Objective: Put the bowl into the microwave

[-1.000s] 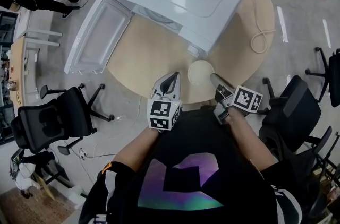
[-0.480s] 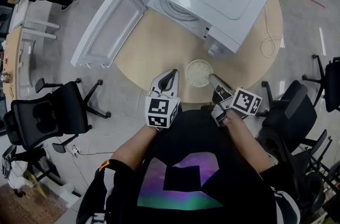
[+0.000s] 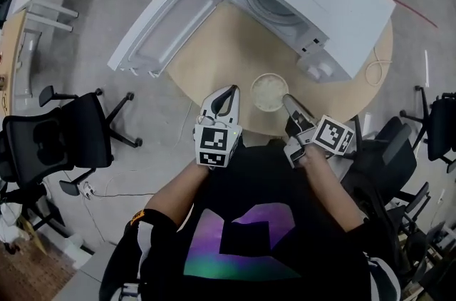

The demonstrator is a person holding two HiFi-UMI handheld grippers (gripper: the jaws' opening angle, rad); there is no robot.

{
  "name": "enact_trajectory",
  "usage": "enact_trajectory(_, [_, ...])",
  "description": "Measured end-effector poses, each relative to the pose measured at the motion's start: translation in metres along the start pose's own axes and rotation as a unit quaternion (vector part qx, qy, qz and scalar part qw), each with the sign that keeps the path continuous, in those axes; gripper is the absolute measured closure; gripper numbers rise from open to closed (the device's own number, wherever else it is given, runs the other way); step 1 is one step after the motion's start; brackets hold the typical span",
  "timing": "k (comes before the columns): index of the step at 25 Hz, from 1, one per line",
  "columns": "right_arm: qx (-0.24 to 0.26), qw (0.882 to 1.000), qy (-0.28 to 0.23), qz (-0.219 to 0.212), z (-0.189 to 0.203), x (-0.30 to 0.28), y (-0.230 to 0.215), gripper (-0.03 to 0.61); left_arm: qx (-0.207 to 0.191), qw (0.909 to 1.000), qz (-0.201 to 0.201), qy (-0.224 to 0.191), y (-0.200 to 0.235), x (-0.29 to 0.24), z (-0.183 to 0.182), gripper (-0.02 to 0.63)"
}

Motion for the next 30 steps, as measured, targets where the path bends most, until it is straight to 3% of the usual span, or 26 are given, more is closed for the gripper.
enact_trajectory(8, [-0.006, 1.0, -0.019, 0.005, 0.031, -0.042, 0.036, 0.528, 0.006, 0.9997, 0.007, -0.022, 0.057, 0.017, 0.0, 0.568])
enact_trajectory(14, [-0.011, 0.999, -0.052, 0.008, 0.045, -0.057, 0.061, 0.528, -0.008, 0.9989, 0.034, -0.031, 0.086, 0.022, -0.006, 0.568])
enact_trajectory(27, [-0.003, 0.995, -0.09, 0.032, 0.031, -0.058, 0.066, 0.528, -0.03, 0.9969, 0.064, -0.035, 0.091, 0.011, -0.02, 0.568])
enact_trajectory(30, [-0.028, 0.995, -0.095, 0.019, 0.026, -0.059, 0.065, 0.528, -0.036, 0.9967, 0.066, -0.028, 0.086, 0.006, -0.023, 0.568])
Point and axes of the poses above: the fingertips, and each gripper's own axes: x backward along the fingers, y to its left, z out of its underside, the point moved 6 cm from there along x, backward along the fingers, and after that the axes turned 3 degrees about -y, right-handed, at the moved point
